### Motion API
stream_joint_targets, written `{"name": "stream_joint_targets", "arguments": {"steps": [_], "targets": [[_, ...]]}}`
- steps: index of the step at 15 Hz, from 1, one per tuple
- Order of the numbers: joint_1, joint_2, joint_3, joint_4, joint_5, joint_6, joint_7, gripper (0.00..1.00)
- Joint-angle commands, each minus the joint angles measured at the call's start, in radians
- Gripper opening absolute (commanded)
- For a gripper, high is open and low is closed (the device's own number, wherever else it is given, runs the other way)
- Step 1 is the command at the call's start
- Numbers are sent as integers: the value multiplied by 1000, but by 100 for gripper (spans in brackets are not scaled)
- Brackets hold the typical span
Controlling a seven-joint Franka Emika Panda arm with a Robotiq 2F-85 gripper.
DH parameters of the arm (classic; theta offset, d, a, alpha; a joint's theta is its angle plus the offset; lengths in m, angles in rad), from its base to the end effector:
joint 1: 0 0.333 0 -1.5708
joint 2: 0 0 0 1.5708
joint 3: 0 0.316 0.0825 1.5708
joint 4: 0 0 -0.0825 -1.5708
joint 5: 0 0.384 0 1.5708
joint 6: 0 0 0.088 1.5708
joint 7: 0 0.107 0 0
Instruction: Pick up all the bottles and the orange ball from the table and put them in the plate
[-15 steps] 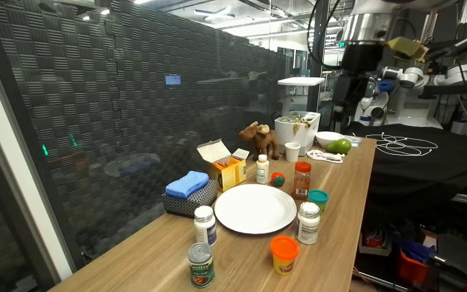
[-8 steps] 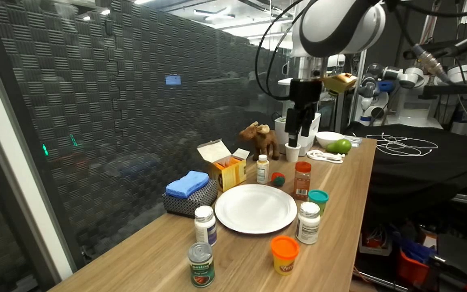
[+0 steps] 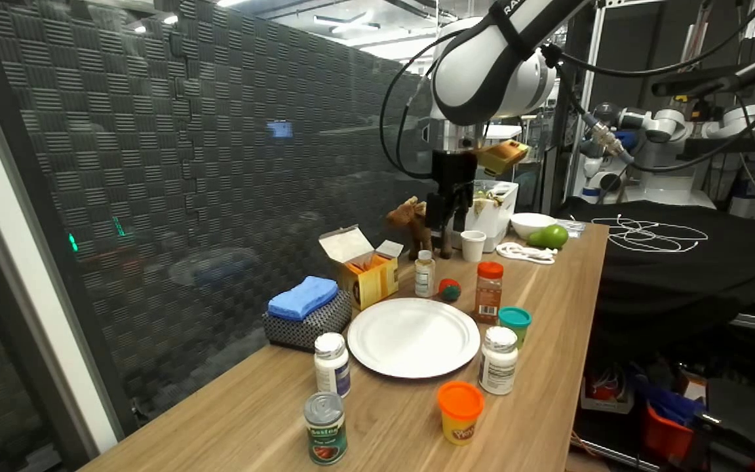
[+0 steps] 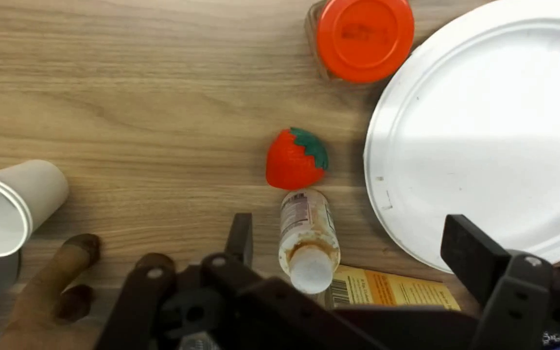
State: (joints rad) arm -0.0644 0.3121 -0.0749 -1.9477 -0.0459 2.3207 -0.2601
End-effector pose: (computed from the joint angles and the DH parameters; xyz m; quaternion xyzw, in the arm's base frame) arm 0.6129 -0.0847 0.3270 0.9961 0.0775 0.0244 0.0342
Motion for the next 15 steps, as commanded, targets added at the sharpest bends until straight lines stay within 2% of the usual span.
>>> {"name": "stream_joint_targets", "arguments": {"steps": [1, 8, 9, 10, 13, 15], "targets": [[-28, 88, 31, 115, 29, -19, -28, 100], [-56, 203, 57, 247, 49, -66, -41, 100], [-58, 215, 56, 260, 45, -71, -40, 92], [-59, 222, 56, 271, 41, -76, -37, 74], [-64, 241, 54, 297, 38, -86, -33, 49], [-65, 250, 52, 309, 34, -88, -29, 35]]}}
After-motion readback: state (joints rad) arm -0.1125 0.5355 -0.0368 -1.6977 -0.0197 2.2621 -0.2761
